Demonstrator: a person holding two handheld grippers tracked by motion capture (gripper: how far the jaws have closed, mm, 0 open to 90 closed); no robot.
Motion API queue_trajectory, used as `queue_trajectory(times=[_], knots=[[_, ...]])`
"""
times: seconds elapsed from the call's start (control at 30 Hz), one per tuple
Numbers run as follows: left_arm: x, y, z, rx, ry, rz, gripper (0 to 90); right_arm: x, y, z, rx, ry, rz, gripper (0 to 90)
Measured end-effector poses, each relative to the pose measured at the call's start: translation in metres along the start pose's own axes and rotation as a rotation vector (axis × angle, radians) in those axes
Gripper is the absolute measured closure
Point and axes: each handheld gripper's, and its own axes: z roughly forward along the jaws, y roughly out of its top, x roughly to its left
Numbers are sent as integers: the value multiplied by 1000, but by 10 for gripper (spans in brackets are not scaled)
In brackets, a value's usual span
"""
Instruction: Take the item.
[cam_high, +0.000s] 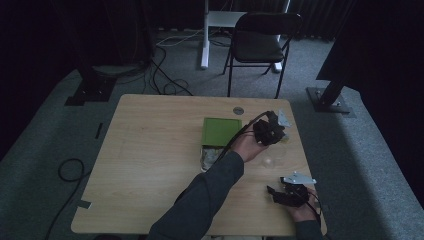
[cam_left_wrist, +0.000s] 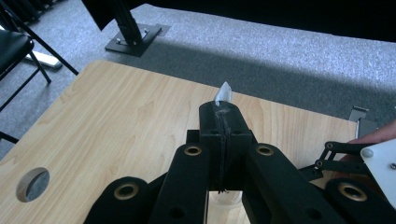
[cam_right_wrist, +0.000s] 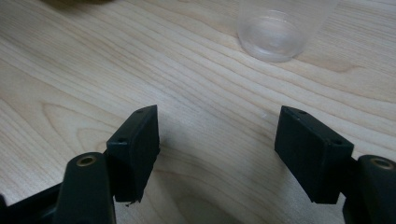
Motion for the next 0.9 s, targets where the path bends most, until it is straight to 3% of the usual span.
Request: queue_trajectory(times=[0.83, 0.9], knots=[[-6, 1, 6, 4, -25, -5, 891, 0, 0, 0, 0, 0, 0, 300], [-5, 0, 7, 1, -32, -20, 774, 0, 0, 0, 0, 1, 0, 300]])
